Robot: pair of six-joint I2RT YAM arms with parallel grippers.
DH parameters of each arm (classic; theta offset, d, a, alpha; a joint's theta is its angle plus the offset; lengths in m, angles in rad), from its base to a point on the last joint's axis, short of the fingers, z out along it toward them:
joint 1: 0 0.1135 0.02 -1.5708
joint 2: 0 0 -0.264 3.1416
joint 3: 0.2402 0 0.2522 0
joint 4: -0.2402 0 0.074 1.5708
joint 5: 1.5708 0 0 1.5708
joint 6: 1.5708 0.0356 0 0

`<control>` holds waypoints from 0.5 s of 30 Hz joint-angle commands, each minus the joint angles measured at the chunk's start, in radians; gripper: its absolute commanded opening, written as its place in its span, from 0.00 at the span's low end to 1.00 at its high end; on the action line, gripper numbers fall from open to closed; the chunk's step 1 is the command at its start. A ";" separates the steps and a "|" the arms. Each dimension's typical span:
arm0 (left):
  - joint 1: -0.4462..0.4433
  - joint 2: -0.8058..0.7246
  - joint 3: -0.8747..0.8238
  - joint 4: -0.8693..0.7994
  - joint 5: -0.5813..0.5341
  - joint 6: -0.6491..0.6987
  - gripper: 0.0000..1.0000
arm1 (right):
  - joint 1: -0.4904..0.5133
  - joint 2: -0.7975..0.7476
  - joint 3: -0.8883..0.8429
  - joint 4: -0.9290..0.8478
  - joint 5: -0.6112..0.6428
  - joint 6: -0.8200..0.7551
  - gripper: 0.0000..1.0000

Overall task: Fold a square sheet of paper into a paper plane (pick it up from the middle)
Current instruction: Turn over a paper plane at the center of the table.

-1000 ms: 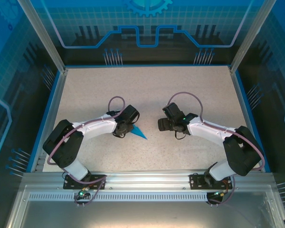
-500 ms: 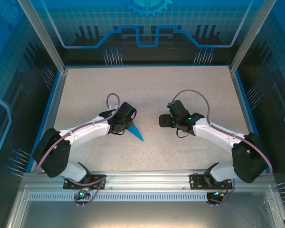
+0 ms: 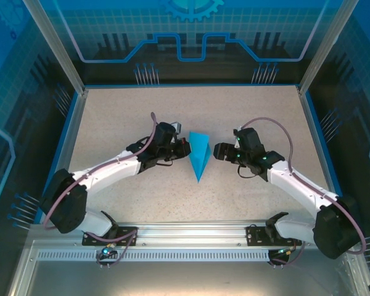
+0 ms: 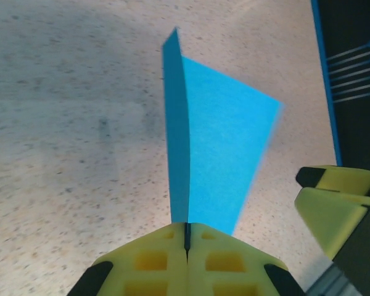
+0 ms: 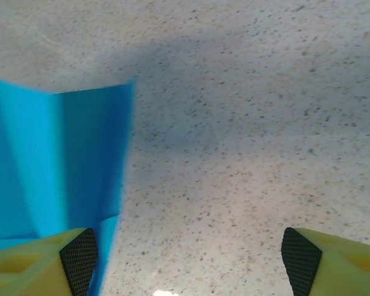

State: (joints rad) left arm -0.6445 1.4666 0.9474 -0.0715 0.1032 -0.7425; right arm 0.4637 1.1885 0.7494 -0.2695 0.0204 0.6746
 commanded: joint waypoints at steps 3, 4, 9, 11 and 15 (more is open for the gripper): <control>0.022 0.124 -0.027 0.173 0.143 -0.015 0.00 | -0.018 -0.010 -0.036 0.043 -0.112 -0.005 0.81; 0.025 0.141 -0.036 0.197 0.150 -0.024 0.00 | -0.016 -0.009 -0.040 0.048 -0.123 -0.011 0.80; 0.036 0.179 -0.112 0.273 0.112 -0.029 0.00 | 0.044 0.022 -0.025 0.023 -0.132 -0.053 0.77; 0.038 0.179 -0.140 0.280 0.094 -0.029 0.00 | 0.079 0.053 -0.008 -0.002 -0.106 -0.060 0.75; 0.039 0.187 -0.177 0.286 0.080 -0.038 0.00 | 0.159 0.134 0.042 -0.055 -0.043 -0.058 0.68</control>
State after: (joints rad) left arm -0.6113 1.6432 0.7925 0.1658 0.1989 -0.7612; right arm 0.5739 1.2812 0.7452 -0.2733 -0.0616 0.6292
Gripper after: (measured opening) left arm 0.065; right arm 0.688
